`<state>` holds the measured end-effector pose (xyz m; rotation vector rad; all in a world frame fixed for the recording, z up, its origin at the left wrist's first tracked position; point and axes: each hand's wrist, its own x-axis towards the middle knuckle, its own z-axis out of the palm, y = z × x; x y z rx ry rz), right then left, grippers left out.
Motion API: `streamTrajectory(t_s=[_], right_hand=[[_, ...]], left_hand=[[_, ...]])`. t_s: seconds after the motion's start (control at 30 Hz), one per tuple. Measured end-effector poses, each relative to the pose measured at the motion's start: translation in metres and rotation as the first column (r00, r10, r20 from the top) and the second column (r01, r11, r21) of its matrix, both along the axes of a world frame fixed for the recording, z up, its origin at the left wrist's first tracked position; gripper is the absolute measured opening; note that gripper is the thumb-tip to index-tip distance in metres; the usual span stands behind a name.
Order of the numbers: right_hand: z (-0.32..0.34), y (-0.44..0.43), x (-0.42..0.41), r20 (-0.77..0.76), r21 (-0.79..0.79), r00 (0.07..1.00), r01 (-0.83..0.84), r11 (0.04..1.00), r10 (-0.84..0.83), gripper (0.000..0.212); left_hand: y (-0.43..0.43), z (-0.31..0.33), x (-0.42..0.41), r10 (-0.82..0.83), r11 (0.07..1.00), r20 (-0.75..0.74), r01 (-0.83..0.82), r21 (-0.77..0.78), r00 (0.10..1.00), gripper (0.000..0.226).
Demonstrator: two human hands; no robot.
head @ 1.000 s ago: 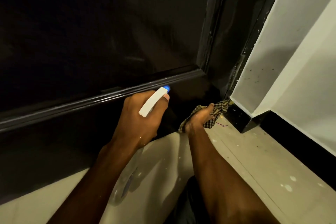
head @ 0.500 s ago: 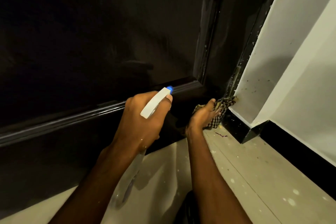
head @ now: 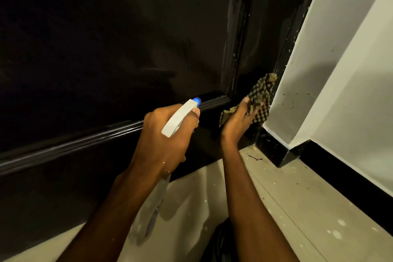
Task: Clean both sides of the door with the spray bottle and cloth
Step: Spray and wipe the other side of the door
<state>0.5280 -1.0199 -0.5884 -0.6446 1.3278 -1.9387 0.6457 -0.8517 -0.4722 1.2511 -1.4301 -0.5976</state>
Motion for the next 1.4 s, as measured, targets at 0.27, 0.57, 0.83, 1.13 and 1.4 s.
streamTrajectory(t_s=[0.27, 0.57, 0.83, 1.13, 1.4], right_hand=[[-0.012, 0.014, 0.01, 0.192, 0.072, 0.98, 0.043, 0.996, -0.056, 0.072], [0.083, 0.022, 0.021, -0.115, -0.028, 0.993, 0.036, 0.999, -0.039, 0.065], [0.139, 0.064, 0.059, -0.472, -0.381, 0.88, -0.251, 0.89, 0.046, 0.063], [0.149, 0.084, 0.05, -0.309, -0.183, 0.922, -0.298, 0.937, 0.232, 0.06], [0.325, 0.062, 0.065, -0.765, -0.379, 0.611, -0.174, 0.909, -0.202, 0.068]], left_hand=[[0.011, 0.01, 0.015, 0.032, 0.999, -0.021, -0.031, 0.032, 0.999, 0.036], [0.046, 0.049, 0.048, 0.118, 0.993, -0.075, -0.118, 0.006, 0.99, 0.037], [0.072, 0.098, 0.058, 0.136, 0.986, -0.113, -0.146, -0.083, 0.984, 0.033], [0.08, 0.14, 0.053, 0.116, 0.984, -0.113, -0.129, -0.12, 0.987, 0.037], [0.079, 0.192, 0.075, 0.149, 0.967, -0.118, -0.17, -0.189, 0.982, 0.038]])
